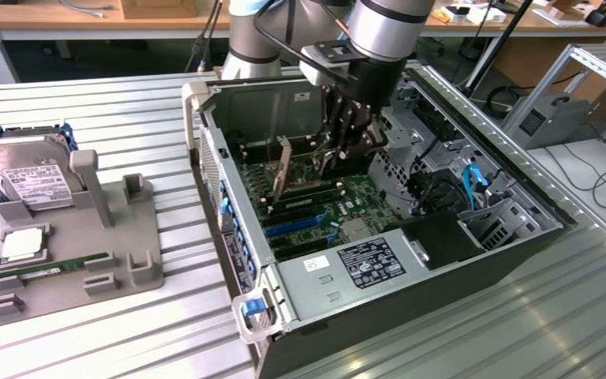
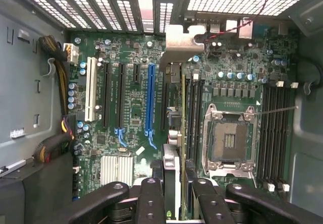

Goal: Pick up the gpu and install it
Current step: 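Insert the gpu into the slot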

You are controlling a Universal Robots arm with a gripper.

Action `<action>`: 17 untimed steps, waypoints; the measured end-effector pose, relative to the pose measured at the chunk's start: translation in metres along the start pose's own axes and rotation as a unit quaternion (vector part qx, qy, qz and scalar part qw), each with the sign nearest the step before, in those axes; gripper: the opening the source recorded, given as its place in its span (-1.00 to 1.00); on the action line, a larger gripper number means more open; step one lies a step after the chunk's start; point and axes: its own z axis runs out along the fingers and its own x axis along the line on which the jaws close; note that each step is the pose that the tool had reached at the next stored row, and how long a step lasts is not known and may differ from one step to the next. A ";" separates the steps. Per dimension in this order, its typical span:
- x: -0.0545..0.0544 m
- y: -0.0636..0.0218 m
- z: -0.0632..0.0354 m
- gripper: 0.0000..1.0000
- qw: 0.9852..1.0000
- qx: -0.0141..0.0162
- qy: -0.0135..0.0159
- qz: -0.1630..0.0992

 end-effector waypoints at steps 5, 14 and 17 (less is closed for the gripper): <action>0.001 0.0045 0.0013 -0.47 1.000 0.000 0.000 0.000; 0.010 0.0065 0.0048 -0.47 1.000 0.000 0.000 0.000; 0.013 0.0067 0.0052 -0.47 1.000 0.000 0.000 0.000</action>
